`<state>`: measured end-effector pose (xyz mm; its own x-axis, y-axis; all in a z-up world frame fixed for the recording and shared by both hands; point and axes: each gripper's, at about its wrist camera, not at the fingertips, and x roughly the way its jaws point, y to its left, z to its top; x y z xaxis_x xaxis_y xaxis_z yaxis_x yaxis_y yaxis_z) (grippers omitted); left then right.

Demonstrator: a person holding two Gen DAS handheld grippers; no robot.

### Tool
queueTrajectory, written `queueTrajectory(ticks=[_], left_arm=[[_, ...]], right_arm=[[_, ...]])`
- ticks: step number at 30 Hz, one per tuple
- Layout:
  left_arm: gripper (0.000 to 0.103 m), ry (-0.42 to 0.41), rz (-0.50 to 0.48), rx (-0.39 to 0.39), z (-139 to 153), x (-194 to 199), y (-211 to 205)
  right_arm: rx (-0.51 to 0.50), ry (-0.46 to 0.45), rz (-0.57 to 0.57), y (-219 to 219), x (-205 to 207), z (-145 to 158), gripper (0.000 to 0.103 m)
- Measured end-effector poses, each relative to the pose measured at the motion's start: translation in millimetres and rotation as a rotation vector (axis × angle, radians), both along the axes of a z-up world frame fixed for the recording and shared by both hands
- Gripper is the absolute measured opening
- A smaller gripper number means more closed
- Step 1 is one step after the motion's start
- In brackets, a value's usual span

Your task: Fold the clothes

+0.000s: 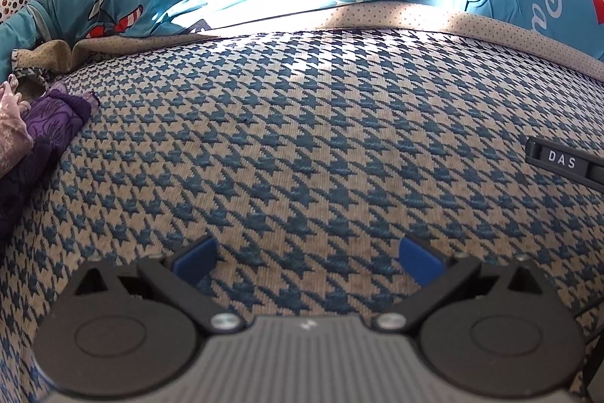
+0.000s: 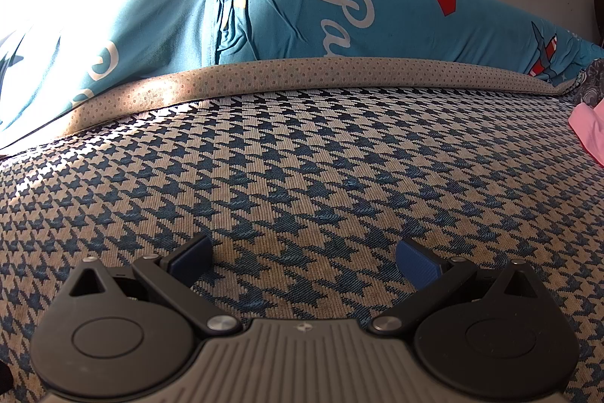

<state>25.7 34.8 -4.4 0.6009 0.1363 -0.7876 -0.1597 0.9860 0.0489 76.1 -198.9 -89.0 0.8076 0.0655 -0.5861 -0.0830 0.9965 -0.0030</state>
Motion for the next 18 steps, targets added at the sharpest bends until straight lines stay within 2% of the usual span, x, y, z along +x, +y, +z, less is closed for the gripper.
queueTrajectory(ticks=[6,13,18], left_arm=[[0.103,-0.010,-0.032,-0.003,1.1,-0.9,-7.0],[0.103,-0.021,0.004,-0.061,5.3,-2.2,3.4],[0.103,-0.034,0.009,-0.073,9.4,-2.8,3.2]], right_arm=[[0.000,0.000,0.000,0.0,0.1,0.1,0.103],[0.000,0.000,0.000,-0.3,0.6,0.5,0.103],[0.000,-0.001,0.000,-0.5,0.4,0.6,0.103]])
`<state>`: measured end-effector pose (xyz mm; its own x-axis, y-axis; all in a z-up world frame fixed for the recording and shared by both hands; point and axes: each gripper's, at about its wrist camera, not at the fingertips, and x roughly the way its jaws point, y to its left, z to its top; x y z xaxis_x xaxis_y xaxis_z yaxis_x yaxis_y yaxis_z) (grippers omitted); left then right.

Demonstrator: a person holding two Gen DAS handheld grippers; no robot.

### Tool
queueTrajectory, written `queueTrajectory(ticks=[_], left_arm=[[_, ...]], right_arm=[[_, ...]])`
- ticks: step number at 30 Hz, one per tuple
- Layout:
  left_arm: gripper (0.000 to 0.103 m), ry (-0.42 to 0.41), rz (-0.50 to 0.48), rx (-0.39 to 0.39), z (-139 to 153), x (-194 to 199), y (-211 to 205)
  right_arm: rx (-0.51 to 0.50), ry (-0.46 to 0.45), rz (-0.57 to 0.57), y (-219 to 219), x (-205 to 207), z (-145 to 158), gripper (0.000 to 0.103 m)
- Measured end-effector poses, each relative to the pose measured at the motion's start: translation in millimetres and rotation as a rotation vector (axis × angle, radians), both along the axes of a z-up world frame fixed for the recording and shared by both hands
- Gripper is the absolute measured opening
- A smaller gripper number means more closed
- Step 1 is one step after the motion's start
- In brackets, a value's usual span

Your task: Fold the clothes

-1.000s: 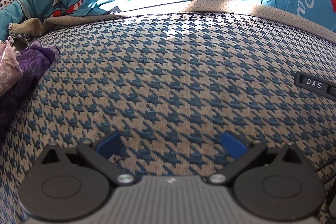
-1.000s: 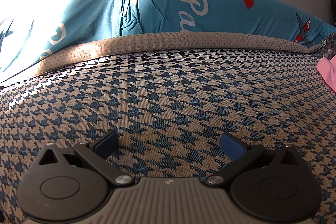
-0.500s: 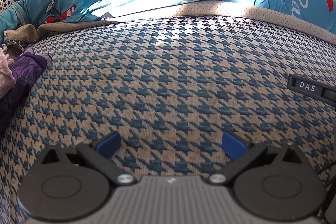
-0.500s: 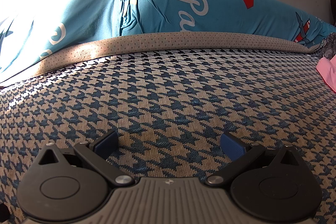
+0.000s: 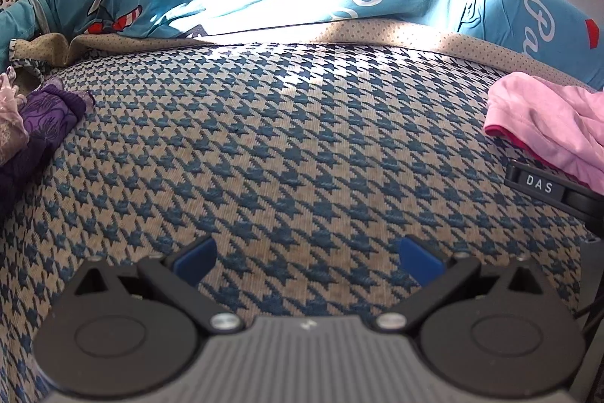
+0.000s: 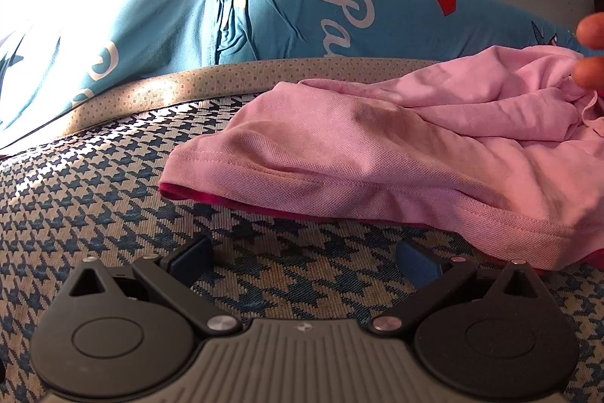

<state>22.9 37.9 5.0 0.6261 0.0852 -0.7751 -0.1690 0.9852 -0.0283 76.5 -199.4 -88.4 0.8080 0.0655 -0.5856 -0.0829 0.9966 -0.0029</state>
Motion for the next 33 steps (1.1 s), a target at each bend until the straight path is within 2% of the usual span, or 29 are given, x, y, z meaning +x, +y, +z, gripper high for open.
queueTrajectory(ticks=[12,19,24,33], left_arm=[[0.103,-0.017,0.007,0.017,3.1,-1.3,-5.5],[0.103,-0.010,-0.009,0.073,3.5,-2.8,-10.8],[0.103,-0.016,0.012,0.059,4.2,-2.8,-5.8],[0.103,0.031,0.023,0.128,-4.8,2.3,-7.6]], right_arm=[[0.000,0.000,0.000,0.2,-0.1,0.1,0.103],[0.000,0.000,0.000,0.1,-0.2,0.1,0.103],[0.000,0.001,0.000,0.1,-0.2,-0.1,0.103],[0.000,0.001,0.000,0.0,-0.3,-0.3,0.103]])
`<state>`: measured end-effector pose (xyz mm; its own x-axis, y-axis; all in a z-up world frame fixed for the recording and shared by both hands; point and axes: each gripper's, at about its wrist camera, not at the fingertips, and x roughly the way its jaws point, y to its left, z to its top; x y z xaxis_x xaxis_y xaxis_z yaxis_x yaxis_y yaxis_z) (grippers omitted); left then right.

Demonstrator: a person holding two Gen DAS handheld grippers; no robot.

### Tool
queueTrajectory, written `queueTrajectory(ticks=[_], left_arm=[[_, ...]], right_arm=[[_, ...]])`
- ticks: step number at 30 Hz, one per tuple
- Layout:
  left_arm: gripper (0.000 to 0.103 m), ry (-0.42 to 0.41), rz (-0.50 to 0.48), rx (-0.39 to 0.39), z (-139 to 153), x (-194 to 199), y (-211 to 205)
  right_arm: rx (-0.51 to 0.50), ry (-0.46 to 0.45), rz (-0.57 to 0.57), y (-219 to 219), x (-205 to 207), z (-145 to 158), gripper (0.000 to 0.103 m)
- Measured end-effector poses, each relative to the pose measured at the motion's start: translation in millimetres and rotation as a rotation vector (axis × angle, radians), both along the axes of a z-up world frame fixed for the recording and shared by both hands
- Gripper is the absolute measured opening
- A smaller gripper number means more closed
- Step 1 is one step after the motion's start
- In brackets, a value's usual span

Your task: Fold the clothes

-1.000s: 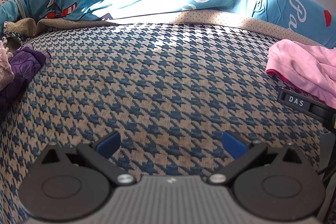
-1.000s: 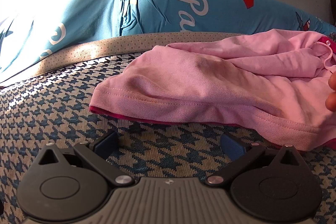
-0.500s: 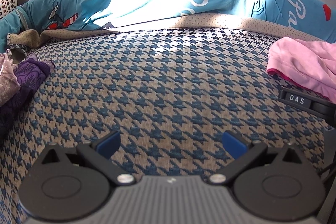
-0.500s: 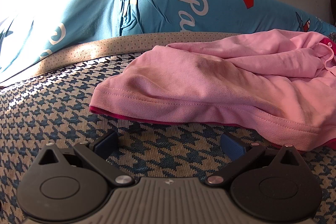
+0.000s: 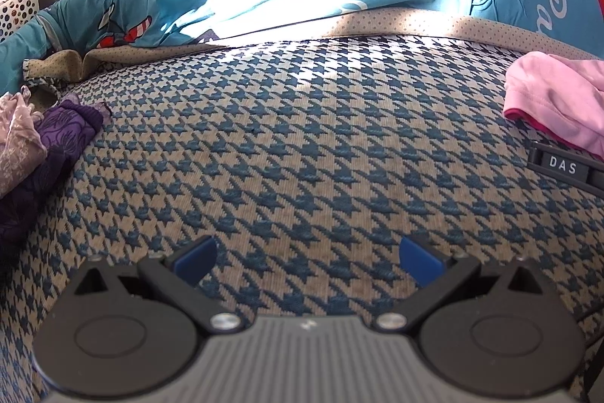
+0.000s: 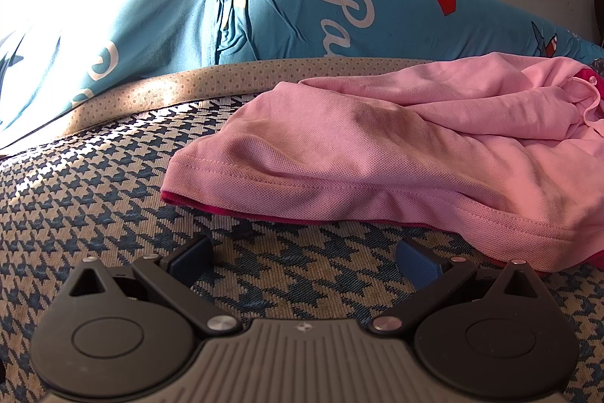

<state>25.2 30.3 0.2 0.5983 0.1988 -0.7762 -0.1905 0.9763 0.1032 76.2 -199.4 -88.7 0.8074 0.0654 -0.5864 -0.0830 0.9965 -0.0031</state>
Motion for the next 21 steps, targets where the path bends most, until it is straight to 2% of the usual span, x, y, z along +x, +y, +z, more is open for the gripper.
queueTrajectory(ticks=[4,13,21], left_arm=[[0.103,0.018,0.015,0.018,-3.8,1.5,0.2],[0.103,0.034,0.040,-0.027,-3.8,1.1,6.1],[0.103,0.013,0.043,0.001,1.0,-3.1,2.8]], right_arm=[[0.000,0.000,0.000,0.0,0.0,0.0,0.103],[0.000,0.000,0.000,0.1,0.0,0.0,0.103],[0.000,0.000,0.000,0.2,0.1,-0.1,0.103]])
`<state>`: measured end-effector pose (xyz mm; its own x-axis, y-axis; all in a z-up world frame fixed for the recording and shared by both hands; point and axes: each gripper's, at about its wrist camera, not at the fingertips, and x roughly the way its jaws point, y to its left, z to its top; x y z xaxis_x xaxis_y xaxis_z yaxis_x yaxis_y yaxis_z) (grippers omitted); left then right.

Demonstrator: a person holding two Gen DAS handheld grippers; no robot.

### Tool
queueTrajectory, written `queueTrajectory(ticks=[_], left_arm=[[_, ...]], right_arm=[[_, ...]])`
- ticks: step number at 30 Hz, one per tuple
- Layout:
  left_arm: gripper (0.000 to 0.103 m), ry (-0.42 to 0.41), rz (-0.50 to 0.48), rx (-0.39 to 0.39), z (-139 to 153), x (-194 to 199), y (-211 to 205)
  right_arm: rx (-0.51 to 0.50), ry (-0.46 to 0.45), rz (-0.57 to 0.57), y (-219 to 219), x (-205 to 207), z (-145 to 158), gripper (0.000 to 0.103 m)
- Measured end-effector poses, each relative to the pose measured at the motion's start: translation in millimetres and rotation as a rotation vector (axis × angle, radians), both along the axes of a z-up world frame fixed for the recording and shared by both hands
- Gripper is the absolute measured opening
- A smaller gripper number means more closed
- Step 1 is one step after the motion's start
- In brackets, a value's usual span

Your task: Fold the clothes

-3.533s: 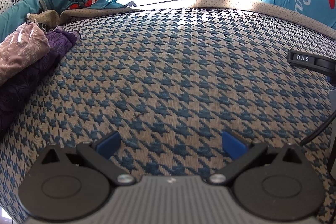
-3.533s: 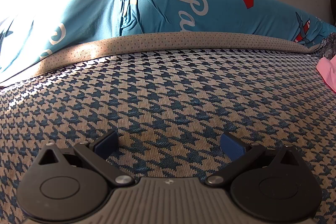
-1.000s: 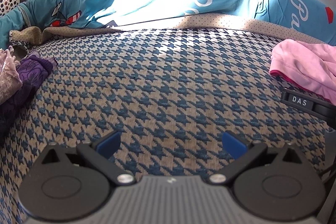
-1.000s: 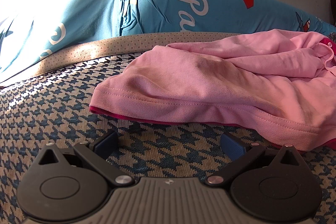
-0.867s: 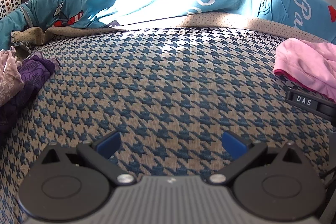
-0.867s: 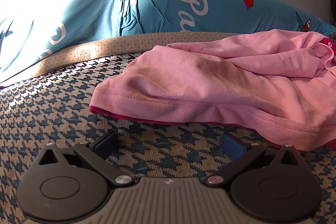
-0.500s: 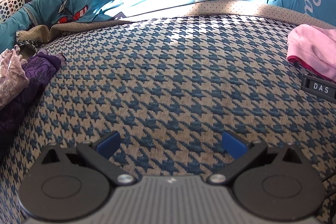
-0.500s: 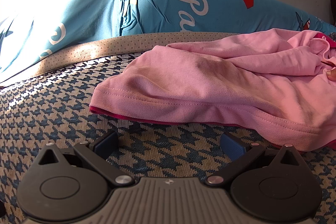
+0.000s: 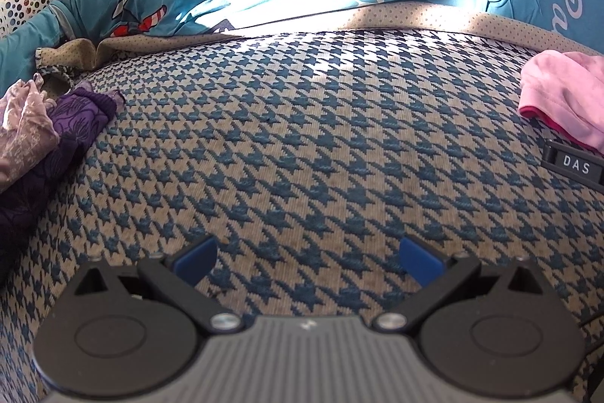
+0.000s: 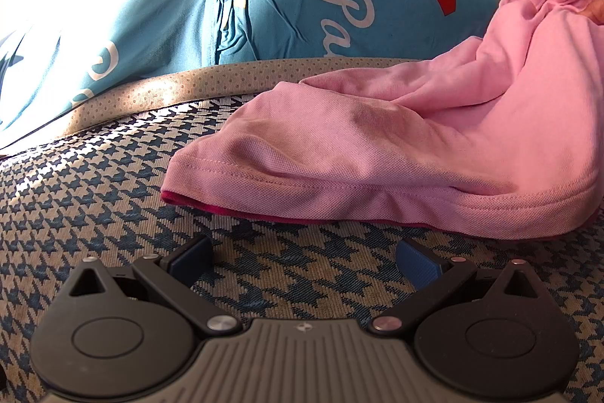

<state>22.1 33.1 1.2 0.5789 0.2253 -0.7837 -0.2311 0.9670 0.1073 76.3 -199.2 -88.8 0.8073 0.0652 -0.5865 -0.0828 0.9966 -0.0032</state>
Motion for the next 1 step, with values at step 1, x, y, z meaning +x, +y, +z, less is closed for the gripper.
queueTrajectory(ticks=[1], left_arm=[[0.103,-0.004,-0.003,0.000,0.9,-0.6,-0.3]], right_arm=[[0.000,0.000,0.000,0.0,0.0,0.0,0.103]])
